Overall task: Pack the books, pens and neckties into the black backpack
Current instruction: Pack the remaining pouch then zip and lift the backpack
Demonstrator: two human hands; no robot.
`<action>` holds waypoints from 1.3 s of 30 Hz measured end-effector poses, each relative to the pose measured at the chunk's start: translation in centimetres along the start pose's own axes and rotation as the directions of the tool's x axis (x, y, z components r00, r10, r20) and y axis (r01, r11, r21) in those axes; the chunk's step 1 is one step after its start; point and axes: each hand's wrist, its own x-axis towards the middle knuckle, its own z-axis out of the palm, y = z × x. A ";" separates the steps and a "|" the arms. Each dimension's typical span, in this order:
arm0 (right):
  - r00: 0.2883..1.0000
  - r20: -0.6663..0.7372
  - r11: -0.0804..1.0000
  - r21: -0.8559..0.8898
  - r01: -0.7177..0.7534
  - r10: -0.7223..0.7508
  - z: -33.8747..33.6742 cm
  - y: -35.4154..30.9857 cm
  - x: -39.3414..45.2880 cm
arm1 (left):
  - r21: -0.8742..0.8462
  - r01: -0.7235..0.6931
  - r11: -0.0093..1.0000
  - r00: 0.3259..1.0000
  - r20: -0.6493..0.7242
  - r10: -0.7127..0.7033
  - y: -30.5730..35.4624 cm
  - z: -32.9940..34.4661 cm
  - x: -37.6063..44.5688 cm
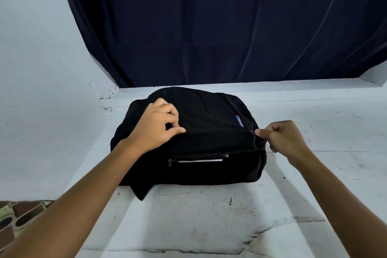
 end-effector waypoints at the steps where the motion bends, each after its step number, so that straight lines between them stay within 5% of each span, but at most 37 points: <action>1: 1.000 0.003 1.000 0.017 -0.006 0.006 0.2 0.4 -0.1 | -0.008 0.033 0.999 0.999 -0.031 -0.033 -0.3 -0.4 -0.5; 4: 0.994 -0.065 0.993 -0.085 0.083 -0.088 1.4 0.5 -0.7 | -0.012 0.092 0.996 0.987 -0.131 -0.093 -1.0 -1.8 -2.7; 7: 0.917 -0.229 0.932 -0.239 0.273 -0.328 3.0 -0.5 -2.6 | 0.095 0.047 0.994 0.974 -0.224 -0.025 -1.1 -2.5 -5.5; 10: 0.844 -0.098 0.847 -0.143 0.513 -0.528 6.3 -2.2 -5.5 | 0.172 -0.006 0.985 0.969 -0.244 0.048 -0.9 -2.1 -8.1; 14: 0.861 0.392 0.892 -0.173 0.416 -0.325 12.8 -2.9 -9.2 | 0.205 -0.044 0.978 0.993 -0.098 0.065 -1.0 -0.5 -10.9; 16: 0.857 0.464 0.881 -0.281 0.381 -0.223 15.6 -2.8 -9.8 | 0.222 -0.034 0.974 0.998 -0.038 0.044 -1.3 0.2 -11.6; 23: 0.920 0.369 0.842 -0.449 0.299 -0.130 19.4 -3.4 -8.5 | 0.234 -0.022 0.972 1.000 -0.009 0.025 -2.3 0.6 -12.2; 39: 0.920 0.332 0.869 -0.369 0.329 -0.208 17.0 -3.3 -10.2 | 0.226 -0.093 0.970 0.988 -0.104 0.119 -1.6 2.3 -10.6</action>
